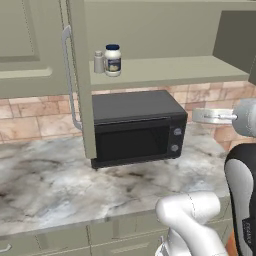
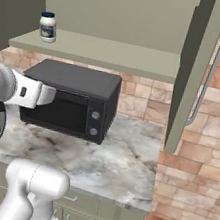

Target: Collect the paprika, mayonnaise, and shaker from the cabinet and place them next to the stove.

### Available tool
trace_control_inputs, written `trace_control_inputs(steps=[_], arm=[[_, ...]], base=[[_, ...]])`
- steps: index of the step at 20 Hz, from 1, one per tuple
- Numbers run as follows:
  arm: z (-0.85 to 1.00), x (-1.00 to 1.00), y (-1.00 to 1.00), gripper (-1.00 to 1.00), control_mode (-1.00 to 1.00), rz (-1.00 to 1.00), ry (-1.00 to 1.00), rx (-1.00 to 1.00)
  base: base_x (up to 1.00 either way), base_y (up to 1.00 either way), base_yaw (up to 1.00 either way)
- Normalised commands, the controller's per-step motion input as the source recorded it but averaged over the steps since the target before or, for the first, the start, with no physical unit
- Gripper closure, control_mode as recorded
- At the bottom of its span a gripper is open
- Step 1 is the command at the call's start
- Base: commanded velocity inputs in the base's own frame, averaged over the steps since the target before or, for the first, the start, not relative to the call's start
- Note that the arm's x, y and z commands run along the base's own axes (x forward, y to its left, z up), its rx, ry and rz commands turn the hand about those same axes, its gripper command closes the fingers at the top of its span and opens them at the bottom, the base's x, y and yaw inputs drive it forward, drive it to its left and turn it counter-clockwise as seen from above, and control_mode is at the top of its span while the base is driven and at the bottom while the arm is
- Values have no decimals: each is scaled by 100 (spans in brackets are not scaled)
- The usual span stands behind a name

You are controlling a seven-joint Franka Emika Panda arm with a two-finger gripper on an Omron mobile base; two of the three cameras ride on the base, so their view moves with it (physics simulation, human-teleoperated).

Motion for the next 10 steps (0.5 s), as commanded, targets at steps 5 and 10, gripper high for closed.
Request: trace_control_inputs(steps=[5,10], arm=[[48,21,38,-100,-100,16,-2,-2],[38,20,24,-100,-100,11,-2,-1]], base=[[0,0,0],[0,0,0]])
